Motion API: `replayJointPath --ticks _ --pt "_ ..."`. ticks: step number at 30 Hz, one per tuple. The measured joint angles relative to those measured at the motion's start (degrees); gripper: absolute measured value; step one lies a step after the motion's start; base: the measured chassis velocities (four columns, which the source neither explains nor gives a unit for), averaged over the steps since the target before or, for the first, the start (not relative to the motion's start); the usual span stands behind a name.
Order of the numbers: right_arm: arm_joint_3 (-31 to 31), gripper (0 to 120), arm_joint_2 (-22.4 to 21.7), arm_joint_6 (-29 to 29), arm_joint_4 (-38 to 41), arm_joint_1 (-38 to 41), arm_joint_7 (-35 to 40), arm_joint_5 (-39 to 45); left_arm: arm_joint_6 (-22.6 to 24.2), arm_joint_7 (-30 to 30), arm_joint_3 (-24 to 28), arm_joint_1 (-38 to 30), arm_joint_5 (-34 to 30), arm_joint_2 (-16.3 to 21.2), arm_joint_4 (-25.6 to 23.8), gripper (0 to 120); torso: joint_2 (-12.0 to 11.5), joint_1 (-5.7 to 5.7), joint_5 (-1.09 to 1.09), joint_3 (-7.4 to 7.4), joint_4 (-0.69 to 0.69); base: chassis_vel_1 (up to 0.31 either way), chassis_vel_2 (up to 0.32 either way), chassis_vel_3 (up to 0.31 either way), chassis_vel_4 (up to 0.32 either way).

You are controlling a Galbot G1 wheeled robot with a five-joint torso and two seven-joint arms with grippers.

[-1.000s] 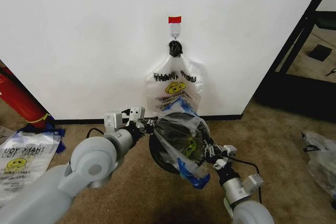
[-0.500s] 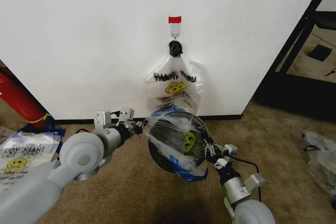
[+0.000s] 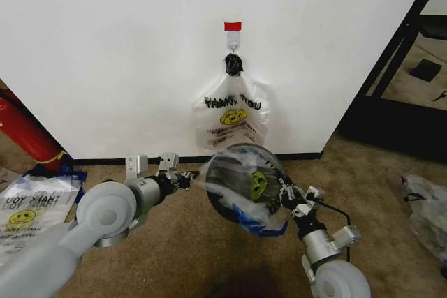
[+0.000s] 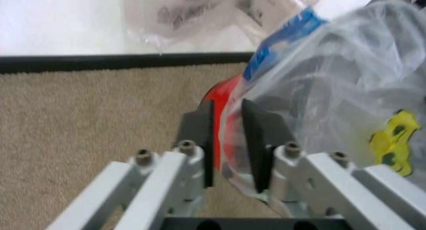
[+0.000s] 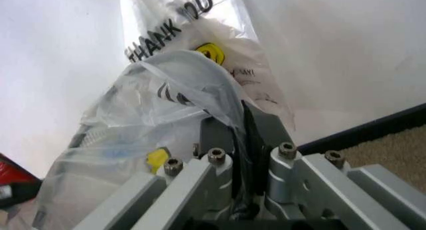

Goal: Pick up the garbage bag from the wall and place it over the trash bin.

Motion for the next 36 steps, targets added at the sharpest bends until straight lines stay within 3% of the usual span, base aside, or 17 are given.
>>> replayJointPath --ticks 6,8,11,17,21,29,36 --pt "0.53 1 1.52 -0.01 0.01 0.11 0.43 0.65 0.78 -2.09 -3.31 0.84 -0.4 -0.34 -1.41 41 0.0 0.0 0.0 0.0 0.03 0.0 0.0 0.0 0.0" --pt "1.2 1 2.44 -0.01 0.02 -0.02 0.5 0.79 0.43 -3.46 -3.89 1.86 1.86 -1.16 -2.9 49 0.0 0.0 -0.01 0.0 -0.04 0.0 0.0 0.0 0.0" --pt "1.92 1 3.2 0.03 0.02 0.05 0.7 0.88 -0.98 -6.32 -4.21 3.48 3.97 -2.69 -5.96 62 0.0 0.0 -0.01 0.0 0.03 0.0 0.0 0.0 0.0" --pt "4.67 1 5.41 0.32 0.63 -1.08 0.84 0.99 -5.53 -7.5 -0.63 5.0 5.12 -5.24 -11.33 82 0.0 0.0 0.0 0.0 -0.03 0.0 0.0 0.0 0.0" --pt "4.77 1 5.98 0.36 0.65 -0.96 0.84 0.94 -6.53 -7.56 3.17 7.1 5.23 -6.11 -14.14 97 0.0 0.0 0.0 0.0 0.04 0.0 0.0 0.0 0.0" --pt "4.72 1 6.43 0.47 0.69 -0.92 0.73 0.23 -6.69 -7.23 10.54 8.7 5.66 -8.11 -14.89 98 0.0 0.0 0.0 0.0 0.01 0.0 0.0 0.0 0.0" --pt "4.9 1 6.35 0.51 1.07 -1.43 0.15 -0.05 -8.55 -2.06 11.58 8.13 9.18 -8.52 -13.21 94 0.0 0.0 0.0 0.0 0.01 0.0 0.0 0.0 0.0"
